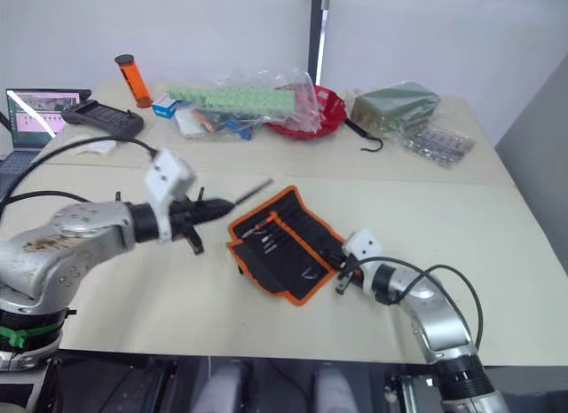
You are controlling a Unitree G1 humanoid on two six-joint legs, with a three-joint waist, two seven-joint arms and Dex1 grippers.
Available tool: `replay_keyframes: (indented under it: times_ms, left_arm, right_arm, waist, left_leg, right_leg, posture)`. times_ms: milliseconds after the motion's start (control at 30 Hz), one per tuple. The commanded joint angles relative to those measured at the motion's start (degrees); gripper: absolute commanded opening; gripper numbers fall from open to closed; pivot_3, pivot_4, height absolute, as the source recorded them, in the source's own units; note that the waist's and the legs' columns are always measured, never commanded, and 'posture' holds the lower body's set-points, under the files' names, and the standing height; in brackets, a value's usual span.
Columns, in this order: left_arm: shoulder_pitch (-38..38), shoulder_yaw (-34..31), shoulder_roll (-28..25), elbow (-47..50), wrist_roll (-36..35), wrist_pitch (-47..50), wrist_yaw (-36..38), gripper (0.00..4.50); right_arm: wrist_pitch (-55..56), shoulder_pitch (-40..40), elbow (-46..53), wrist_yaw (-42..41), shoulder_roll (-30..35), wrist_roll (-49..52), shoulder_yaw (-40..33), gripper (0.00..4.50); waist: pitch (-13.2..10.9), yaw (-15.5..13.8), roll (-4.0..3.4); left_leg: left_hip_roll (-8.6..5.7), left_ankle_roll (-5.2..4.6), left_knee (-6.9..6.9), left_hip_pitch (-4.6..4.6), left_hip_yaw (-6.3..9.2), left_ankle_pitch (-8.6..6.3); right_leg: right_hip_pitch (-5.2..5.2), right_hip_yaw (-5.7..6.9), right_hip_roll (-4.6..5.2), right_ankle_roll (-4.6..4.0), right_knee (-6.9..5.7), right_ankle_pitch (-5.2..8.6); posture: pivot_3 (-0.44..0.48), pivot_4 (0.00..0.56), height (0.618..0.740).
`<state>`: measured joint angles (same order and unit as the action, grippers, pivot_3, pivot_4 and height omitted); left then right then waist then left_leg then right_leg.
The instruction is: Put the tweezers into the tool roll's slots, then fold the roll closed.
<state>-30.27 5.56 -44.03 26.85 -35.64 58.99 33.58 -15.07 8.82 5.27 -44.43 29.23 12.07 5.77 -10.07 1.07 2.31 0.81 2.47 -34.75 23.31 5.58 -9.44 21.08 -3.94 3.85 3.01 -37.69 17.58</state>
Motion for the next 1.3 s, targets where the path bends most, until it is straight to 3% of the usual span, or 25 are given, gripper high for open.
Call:
replay_keyframes:
  times_ms: [33, 233, 500, 733, 1100, 1300]
  left_arm:
    - [-4.58, 3.96, 1.16, 0.88, -0.36, 7.72, -0.92, 0.02]
    - [-7.15, 3.80, 6.60, -2.87, -1.50, 13.20, -1.75, 0.02]
    - [-7.35, 8.07, 7.75, -2.18, -0.70, 20.50, -3.53, 0.02]
    - [-6.24, 7.12, 10.90, -1.04, 0.21, 24.68, -7.24, 0.02]
    - [-6.99, 8.89, 15.74, -4.50, 5.17, 20.78, -10.49, 0.02]
    - [-7.35, 13.60, 17.35, -7.73, 9.92, 14.57, -10.96, 0.02]
  right_arm:
    - [-1.30, -1.73, 0.67, 0.67, -0.05, -0.13, -0.02, 0.00]
    - [-0.84, -2.70, 3.13, 1.60, -1.18, 0.62, 0.15, 0.00]
    - [-1.04, -2.81, 2.33, 2.86, -1.34, -0.67, 0.98, 0.00]
    - [-1.02, -2.63, 1.87, 3.14, -1.35, -0.78, 1.25, 0.00]
    - [-0.97, -1.83, 1.22, 2.80, -1.54, -0.99, 1.92, 0.00]
    - [-1.01, -1.84, 0.98, 2.78, -1.65, -1.20, 2.33, 0.00]
  waist:
    - [-0.01, -0.11, 0.00]
    - [-0.03, 0.07, -0.03]
    - [-0.05, 0.29, -0.06]
    - [-0.04, 0.28, -0.06]
    - [-0.04, 0.26, -0.06]
    - [-0.04, 0.22, -0.06]
  left_leg:
    - [0.00, 0.00, -0.02, 0.03, 0.01, 0.00]
    - [0.01, 0.00, -0.02, 0.09, 0.02, 0.00]
    - [0.05, 0.00, -0.01, 0.10, 0.02, 0.00]
    - [0.05, 0.00, -0.03, 0.09, 0.02, 0.00]
    - [0.04, 0.00, -0.05, 0.06, 0.02, 0.00]
    - [0.04, 0.00, -0.05, 0.06, 0.02, 0.00]
  right_leg:
    - [0.00, 0.01, -0.02, 0.01, 0.00, 0.01]
    - [0.07, 0.01, -0.03, 0.03, -0.01, 0.02]
    - [0.11, -0.01, -0.07, 0.02, -0.02, 0.01]
    - [0.09, -0.01, -0.07, 0.02, -0.04, 0.01]
    - [0.08, -0.03, -0.08, 0.01, -0.06, 0.01]
    - [0.08, -0.04, -0.08, 0.01, -0.06, 0.00]
  posture:
    - [0.000, 0.150, 0.740]
    - [0.000, 0.150, 0.740]
    - [0.000, 0.150, 0.740]
    - [0.000, 0.150, 0.740]
    - [0.000, 0.150, 0.740]
    - [0.000, 0.150, 0.740]
